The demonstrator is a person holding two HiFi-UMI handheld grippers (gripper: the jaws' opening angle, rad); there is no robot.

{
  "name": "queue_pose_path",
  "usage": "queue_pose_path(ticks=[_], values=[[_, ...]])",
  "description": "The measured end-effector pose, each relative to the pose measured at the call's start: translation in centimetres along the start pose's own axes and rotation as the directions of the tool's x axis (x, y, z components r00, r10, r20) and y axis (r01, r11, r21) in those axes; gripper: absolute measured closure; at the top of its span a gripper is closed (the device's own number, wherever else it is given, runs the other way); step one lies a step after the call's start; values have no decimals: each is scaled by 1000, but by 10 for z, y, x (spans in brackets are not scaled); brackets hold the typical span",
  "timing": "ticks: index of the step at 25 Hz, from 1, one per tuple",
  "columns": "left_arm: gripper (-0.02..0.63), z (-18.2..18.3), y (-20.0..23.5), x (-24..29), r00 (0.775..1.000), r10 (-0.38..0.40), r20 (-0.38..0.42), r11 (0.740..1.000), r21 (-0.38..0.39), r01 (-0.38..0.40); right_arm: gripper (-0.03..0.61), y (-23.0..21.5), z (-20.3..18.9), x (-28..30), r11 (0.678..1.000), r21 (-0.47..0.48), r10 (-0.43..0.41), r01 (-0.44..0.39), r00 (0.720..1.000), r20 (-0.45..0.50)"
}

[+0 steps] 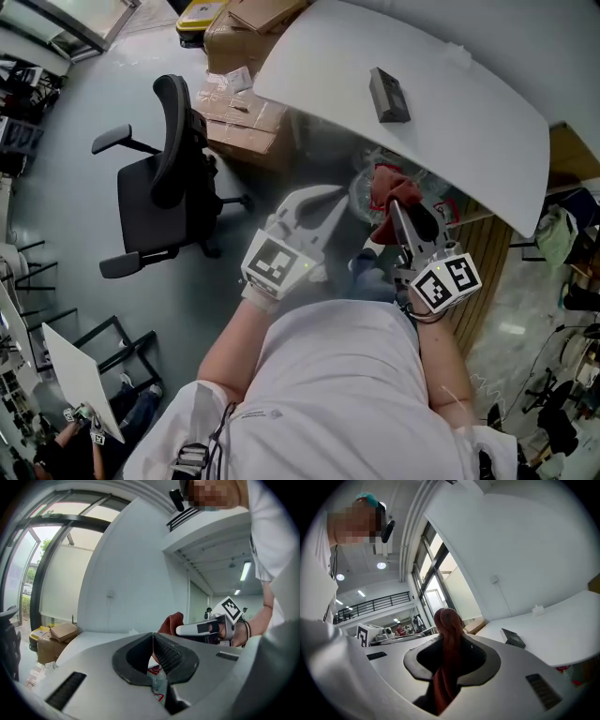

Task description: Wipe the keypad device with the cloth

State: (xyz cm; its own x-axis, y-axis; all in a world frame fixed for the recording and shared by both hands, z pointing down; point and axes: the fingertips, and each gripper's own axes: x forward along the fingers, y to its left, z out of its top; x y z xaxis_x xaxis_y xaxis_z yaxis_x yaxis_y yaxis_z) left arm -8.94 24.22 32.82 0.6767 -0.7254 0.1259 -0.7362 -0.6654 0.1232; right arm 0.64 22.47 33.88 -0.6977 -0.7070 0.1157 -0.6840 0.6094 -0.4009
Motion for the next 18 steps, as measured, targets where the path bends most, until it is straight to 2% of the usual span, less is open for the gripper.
queue_pose_path(ticks=[5,18], values=[[603,1,-16,-13,999,-29,13,999,-12,30,491,18,-3,-21,998,-62,-26,25,999,-20],[603,17,-79,7,994,-104,26,995,1,104,491,-5,20,-74,996,-70,-48,50,998,30]])
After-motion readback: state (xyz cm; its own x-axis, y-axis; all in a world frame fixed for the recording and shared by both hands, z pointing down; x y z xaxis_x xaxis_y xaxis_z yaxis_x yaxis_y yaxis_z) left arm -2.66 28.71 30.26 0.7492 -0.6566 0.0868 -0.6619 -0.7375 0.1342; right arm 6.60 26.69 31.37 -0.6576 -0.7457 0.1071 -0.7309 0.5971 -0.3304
